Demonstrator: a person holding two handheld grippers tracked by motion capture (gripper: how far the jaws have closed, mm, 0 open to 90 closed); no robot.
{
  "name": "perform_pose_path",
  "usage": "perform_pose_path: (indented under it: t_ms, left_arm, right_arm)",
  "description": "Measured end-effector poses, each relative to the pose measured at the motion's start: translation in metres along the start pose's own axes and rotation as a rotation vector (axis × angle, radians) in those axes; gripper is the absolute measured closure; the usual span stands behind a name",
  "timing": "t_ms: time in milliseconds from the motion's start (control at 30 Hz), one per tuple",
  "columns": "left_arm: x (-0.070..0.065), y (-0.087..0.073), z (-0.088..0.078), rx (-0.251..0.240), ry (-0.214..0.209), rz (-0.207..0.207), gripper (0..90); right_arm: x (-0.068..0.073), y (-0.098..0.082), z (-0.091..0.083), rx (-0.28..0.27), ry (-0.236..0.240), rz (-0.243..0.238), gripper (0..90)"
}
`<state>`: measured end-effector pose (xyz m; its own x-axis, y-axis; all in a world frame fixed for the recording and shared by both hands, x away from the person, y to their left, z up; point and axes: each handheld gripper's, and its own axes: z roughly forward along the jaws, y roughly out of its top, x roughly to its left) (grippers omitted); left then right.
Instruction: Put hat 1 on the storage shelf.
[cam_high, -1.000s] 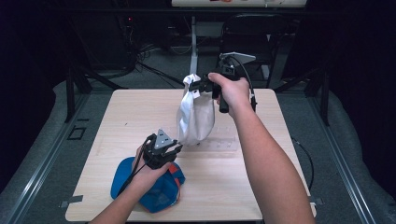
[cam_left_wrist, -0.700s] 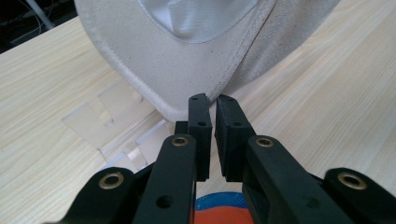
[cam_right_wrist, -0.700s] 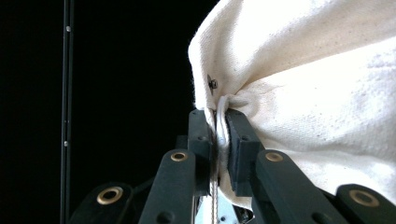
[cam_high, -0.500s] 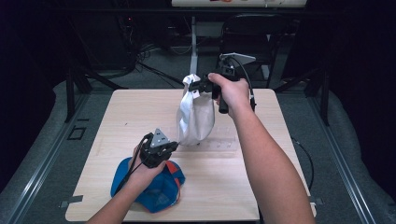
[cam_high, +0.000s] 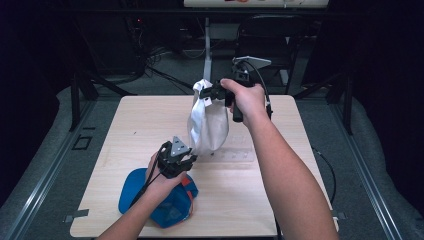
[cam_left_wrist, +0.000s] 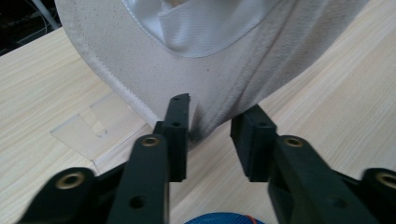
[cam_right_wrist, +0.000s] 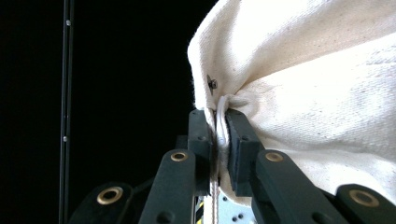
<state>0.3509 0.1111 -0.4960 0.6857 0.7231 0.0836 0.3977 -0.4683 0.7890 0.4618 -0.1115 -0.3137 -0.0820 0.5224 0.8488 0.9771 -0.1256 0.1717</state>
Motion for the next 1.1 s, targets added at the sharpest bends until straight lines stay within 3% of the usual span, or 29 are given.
perform_pose_path:
  t_ms: [267, 733, 900, 1100]
  left_arm:
    - [0.006, -0.001, -0.005, -0.010, 0.000, 0.009, 78.3]
    - [0.026, -0.014, -0.013, -0.052, -0.085, -0.016, 81.7]
    - [0.030, -0.024, -0.012, -0.074, -0.092, -0.055, 82.0]
    - [0.032, -0.029, -0.013, -0.067, -0.088, -0.082, 82.7]
  right_arm:
    - [-0.002, 0.000, -0.002, -0.005, 0.007, 0.003, 82.0]
    - [-0.001, -0.001, 0.004, 0.011, 0.013, 0.000, 82.0]
    - [-0.005, -0.002, 0.009, 0.022, 0.004, 0.004, 82.0]
    - [-0.008, -0.002, 0.012, 0.028, -0.028, -0.008, 82.0]
